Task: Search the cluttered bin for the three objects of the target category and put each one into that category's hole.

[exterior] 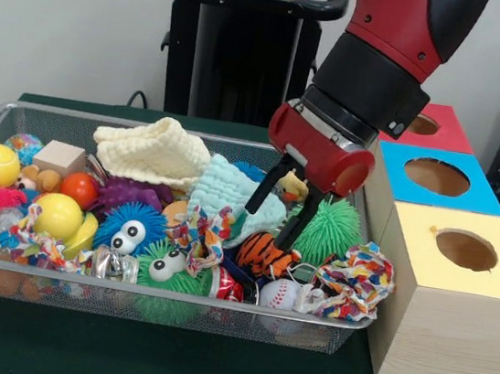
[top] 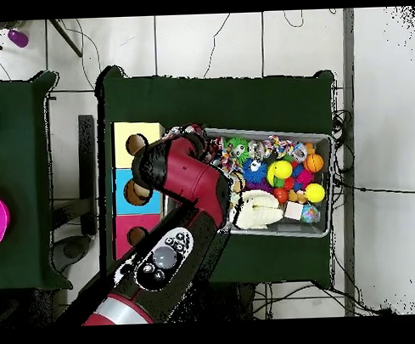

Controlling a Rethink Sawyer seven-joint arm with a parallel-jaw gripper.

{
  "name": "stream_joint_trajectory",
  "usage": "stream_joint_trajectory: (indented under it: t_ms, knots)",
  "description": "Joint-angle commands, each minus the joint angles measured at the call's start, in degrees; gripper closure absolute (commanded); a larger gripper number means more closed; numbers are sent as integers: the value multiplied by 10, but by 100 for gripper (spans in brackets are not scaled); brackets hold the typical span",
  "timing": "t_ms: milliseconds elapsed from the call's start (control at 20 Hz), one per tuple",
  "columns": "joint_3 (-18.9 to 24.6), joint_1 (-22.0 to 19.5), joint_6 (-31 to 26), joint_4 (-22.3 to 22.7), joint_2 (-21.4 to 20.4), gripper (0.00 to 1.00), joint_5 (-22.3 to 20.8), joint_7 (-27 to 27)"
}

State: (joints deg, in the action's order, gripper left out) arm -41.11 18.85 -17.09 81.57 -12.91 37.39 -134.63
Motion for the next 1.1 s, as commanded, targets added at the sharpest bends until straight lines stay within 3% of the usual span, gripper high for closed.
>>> stream_joint_trajectory:
  t_ms: [50, 1100]
  knots:
    - [20, 0, -75, 7, 33, 0, 28, -170]
    - [4, 20, -94, -5, 45, 0, 55, -244]
